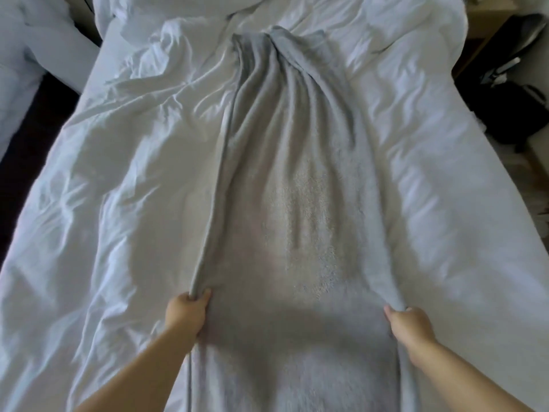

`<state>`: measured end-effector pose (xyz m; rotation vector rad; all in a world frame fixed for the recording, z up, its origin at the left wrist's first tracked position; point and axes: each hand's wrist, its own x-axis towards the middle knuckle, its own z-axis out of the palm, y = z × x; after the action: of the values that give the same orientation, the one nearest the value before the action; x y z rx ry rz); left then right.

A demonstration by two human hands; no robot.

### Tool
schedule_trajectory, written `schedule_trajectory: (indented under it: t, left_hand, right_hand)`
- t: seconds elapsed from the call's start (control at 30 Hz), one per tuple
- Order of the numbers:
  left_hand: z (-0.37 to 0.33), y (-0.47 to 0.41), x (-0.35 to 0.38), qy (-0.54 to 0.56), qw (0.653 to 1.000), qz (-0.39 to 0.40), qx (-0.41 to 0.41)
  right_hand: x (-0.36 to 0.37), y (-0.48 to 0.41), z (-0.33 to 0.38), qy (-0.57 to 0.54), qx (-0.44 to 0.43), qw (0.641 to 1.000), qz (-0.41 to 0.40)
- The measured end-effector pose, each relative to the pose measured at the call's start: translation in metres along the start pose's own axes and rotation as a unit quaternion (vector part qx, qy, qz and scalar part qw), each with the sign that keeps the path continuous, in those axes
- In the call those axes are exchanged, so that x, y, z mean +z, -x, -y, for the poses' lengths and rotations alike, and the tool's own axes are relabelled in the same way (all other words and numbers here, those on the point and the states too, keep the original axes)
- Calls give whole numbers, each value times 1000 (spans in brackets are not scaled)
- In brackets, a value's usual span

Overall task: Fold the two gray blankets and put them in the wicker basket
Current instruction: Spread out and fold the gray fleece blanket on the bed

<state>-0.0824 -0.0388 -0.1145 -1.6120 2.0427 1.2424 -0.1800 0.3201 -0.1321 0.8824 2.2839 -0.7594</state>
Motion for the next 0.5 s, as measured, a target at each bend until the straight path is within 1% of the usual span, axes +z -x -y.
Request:
schedule_trajectory:
  t: [0.07, 0.13, 0.17, 0.23, 0.27, 0.3, 0.37, 0.47, 0.5]
  left_hand:
    - [-44, -7, -18, -18, 996, -27, 80]
    - [-96, -15, -31, -10, 983, -70, 171]
    - [-120, -19, -35, 15, 973, -96, 208]
    - [-154, -29, -41, 78, 959, -116, 245]
    - [-162, -34, -43, 101, 962, -108, 231]
    - [-161, -38, -44, 105, 971, -93, 193]
    - [-139, -38, -41, 47, 990, -46, 122]
    - [-60, -30, -20, -85, 994, 21, 71]
    - [-29, -26, -9, -106, 992, 50, 41]
  right_hand:
    - [-20, -5, 40, -14, -45, 998, -52]
    - [-38, -14, 87, -55, -115, 988, -91]
    - [-46, -19, 110, -98, -150, 979, -102]
    - [-62, -29, 147, -191, -185, 961, -80]
    - [-70, -34, 159, -222, -190, 955, -57]
    - [-75, -38, 163, -229, -184, 955, -38]
    - [-80, -42, 149, -204, -164, 965, -11]
    - [-61, -47, 73, -77, -113, 991, -2]
    - [-51, -47, 40, -52, -88, 994, 24]
